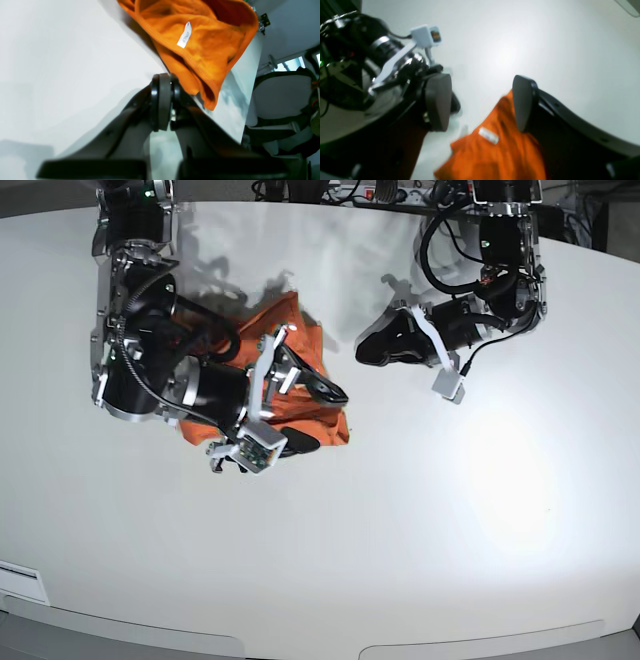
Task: Fold the T-shirt properly
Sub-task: 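Press and tuck the folded bundle with the right gripper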
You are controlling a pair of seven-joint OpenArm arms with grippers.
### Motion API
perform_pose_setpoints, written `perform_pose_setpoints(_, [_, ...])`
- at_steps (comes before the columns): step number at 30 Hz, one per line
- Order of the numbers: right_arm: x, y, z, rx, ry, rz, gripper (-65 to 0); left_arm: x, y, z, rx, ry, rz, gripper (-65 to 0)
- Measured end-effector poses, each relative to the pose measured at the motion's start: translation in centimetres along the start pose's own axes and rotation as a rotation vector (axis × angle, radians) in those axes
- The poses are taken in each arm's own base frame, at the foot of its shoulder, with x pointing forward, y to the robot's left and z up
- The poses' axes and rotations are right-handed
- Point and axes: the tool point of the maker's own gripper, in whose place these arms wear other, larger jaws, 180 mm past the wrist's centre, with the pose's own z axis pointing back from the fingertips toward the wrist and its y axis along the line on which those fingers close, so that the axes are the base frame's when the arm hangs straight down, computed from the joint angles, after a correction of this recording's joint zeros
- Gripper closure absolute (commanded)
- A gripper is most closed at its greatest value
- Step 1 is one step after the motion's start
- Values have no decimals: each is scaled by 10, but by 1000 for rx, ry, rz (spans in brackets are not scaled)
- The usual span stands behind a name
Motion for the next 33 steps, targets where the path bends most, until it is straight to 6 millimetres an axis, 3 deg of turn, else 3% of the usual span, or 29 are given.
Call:
perform_pose_setpoints(3, [-28,7,10,12,53,-63,-402,0,3,3,8,10,-8,0])
perform_pose_setpoints(7, [-39,28,20,63,56,-86,-402,-1,3,4,9,11,-7,0])
perform_pose_setpoints(11, [-84,31,30,27,207,-113,-372,0,3,3,8,9,-7,0])
perform_pose_setpoints(16, [-93,44,29,44,207,-153,-350,5,-3,4,-26,-19,8,0])
perform_pose_setpoints(19, [-105,35,31,-28,239,-131,-351,5,-4,4,-28,-20,9,0])
perform_pose_setpoints(23, [-107,23,31,-102,220,-99,-351,5,-5,3,-32,-21,10,0])
perform_pose_setpoints(30, [-148,26,21,-65,306,-194,-351,5,-5,3,-34,-22,11,0])
perform_pose_setpoints(33, [-154,36,14,-27,309,-216,-335,6,-4,4,-31,-22,10,0])
